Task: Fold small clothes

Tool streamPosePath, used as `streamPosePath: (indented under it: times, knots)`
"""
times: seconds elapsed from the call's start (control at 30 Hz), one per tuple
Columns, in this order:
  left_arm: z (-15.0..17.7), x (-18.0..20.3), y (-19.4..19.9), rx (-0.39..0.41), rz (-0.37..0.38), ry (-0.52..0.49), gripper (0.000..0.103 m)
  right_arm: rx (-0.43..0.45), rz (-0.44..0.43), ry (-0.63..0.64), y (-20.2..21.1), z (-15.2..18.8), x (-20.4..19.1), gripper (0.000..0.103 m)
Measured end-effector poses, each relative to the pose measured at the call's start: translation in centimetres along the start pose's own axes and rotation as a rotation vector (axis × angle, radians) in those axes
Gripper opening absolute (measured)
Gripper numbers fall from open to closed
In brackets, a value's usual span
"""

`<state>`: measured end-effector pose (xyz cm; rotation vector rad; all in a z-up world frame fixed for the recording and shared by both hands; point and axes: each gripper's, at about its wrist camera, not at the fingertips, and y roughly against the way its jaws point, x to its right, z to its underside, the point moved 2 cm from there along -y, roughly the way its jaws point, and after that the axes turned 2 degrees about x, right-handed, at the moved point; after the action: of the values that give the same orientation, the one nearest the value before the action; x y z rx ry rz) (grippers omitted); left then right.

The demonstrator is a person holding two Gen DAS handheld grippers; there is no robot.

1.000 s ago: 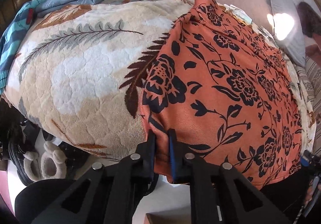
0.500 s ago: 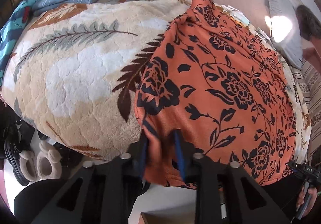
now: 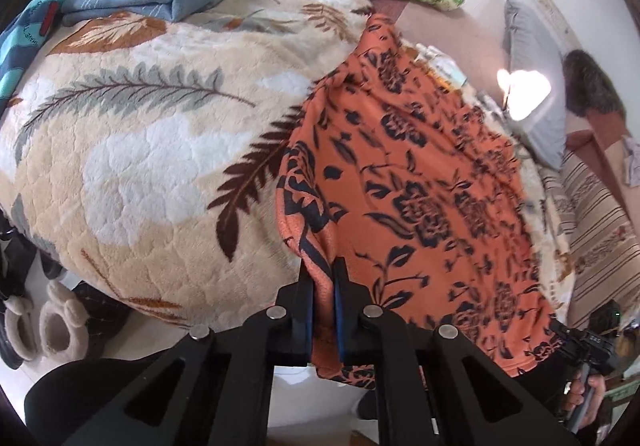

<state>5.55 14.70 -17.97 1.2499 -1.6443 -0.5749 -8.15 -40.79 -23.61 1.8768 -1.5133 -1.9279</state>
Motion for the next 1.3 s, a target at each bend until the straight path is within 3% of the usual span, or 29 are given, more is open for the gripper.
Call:
streamPosePath:
  times: [0.07,0.13,0.23,0.33,0.4,0.47,0.53,0.57,0.6,0.7,0.8,0.83,0.87,0.9,0.93,1.0,1.07,1.3]
  knots:
    - [-0.5,0.2,0.5,0.008,0.005,-0.006,0.008,-0.011,0.03,0.015,0.1,-0.4,-0.1,0.014]
    - [-0.5,0.3,0.6,0.008,0.009,-0.009,0.008,-0.034,0.134,0.026,-0.7,-0.7,-0.1,0.014]
    - [0.0,0.2,-0.1,-0.006,-0.019,-0.017,0.008,-0.069,0.11,-0.061,-2.0,-0.9,1.3,0.017]
    - [0.5,-0.2,-1.4,-0.033,-0.093,-0.035,0.009,-0.059,0.163,-0.055,-2.8,-0.9,1.7,0.017]
    - [0.7,-0.7,-2.1,-0.054,-0.128,-0.025,0.018,-0.069,0.194,-0.038,-3.0,-0.9,1.9,0.023]
    - [0.7,-1.1,-2.4,-0.066,-0.162,-0.014,0.048,-0.086,0.199,-0.023,-3.2,-0.9,2.0,0.027]
    - [0.6,-1.4,-2.3,-0.06,-0.175,-0.002,0.065,-0.088,0.212,0.006,-3.0,-0.9,1.5,0.037]
    - [0.5,-1.4,-2.2,-0.055,-0.173,0.001,0.067,-0.084,0.213,0.02,-2.9,-0.9,1.3,0.056]
    - [0.5,-1.6,-2.1,-0.056,-0.173,0.003,0.068,-0.068,0.217,0.029,-2.6,-0.9,1.1,0.068]
    - [0.6,-2.3,-2.5,-0.075,-0.184,0.02,0.068,-0.038,0.211,0.038,-2.4,-0.7,1.1,0.068]
    - [0.9,-2.3,-2.7,-0.084,-0.175,0.02,0.068,-0.075,0.201,0.013,-2.9,-0.4,1.4,0.066]
    - [1.0,-2.0,-2.7,-0.081,-0.166,0.009,0.06,-0.082,0.198,0.019,-3.1,-0.3,1.4,0.063]
    - [1.1,-1.8,-2.8,-0.082,-0.161,-0.004,0.042,-0.087,0.21,0.028,-3.3,-0.2,1.2,0.048]
    - [1.1,-1.6,-3.0,-0.089,-0.156,-0.019,0.034,-0.091,0.23,0.035,-3.5,0.0,1.1,0.034]
    - [1.2,-1.4,-3.3,-0.097,-0.155,-0.028,0.024,-0.09,0.245,0.04,-3.5,0.1,1.1,0.032]
    - [1.3,-1.4,-3.5,-0.097,-0.172,-0.04,0.018,-0.086,0.236,0.045,-3.4,0.4,1.1,0.011]
    - [1.3,-1.5,-3.3,-0.096,-0.158,-0.031,0.009,-0.092,0.207,0.041,-3.4,0.6,1.0,0.01]
    - [0.4,-1.2,-1.3,-0.074,-0.103,-0.035,0.007,-0.062,0.017,0.015,-1.2,0.0,-1.0,0.008]
